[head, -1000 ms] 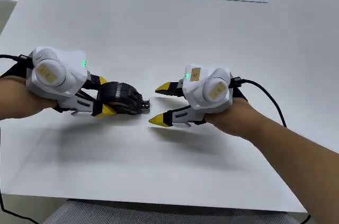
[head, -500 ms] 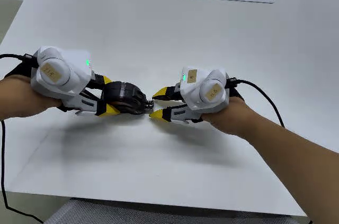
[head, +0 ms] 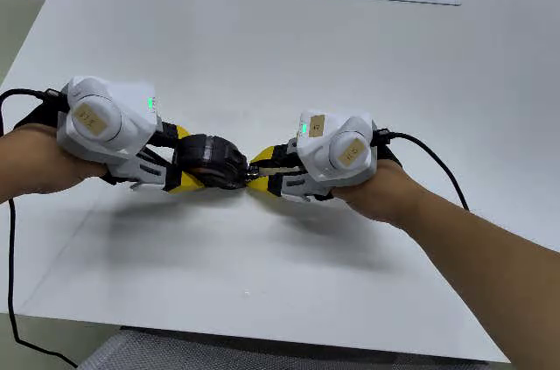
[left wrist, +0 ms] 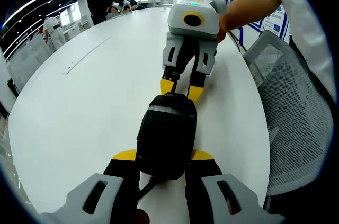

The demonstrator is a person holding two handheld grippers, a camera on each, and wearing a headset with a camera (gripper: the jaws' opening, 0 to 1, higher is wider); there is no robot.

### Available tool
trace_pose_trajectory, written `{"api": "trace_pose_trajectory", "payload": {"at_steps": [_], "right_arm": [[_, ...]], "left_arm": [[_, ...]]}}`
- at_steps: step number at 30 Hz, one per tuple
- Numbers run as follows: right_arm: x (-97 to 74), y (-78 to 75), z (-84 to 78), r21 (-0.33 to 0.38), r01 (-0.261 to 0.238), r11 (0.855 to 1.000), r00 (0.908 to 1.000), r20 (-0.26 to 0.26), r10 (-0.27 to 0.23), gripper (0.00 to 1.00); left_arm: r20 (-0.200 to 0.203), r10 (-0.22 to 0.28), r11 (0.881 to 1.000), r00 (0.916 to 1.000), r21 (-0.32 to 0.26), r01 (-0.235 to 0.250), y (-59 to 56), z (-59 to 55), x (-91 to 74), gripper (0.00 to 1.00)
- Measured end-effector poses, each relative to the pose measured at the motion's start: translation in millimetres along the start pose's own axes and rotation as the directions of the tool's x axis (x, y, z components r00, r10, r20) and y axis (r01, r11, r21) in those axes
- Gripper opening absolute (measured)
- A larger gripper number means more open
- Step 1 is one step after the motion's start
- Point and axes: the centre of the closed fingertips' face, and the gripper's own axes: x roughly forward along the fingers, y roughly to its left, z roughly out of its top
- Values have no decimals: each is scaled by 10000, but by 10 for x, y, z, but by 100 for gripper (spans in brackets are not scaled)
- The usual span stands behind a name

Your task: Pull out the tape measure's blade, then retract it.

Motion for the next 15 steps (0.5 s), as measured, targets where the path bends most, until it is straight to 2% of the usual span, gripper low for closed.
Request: {"api": "trace_pose_trajectory", "payload": {"at_steps": [8,15], "right_arm": [[6,4,-11,99,-132,9999,9998,156,130,11],[8,2,-8,45,-34,10000,9999,128,34,10]], "left_arm": [[20,-42,10000,10000,-56,42,-4,2,0,27],[44,-51,10000,10000,-2,51,-6,6,-3,27]]}}
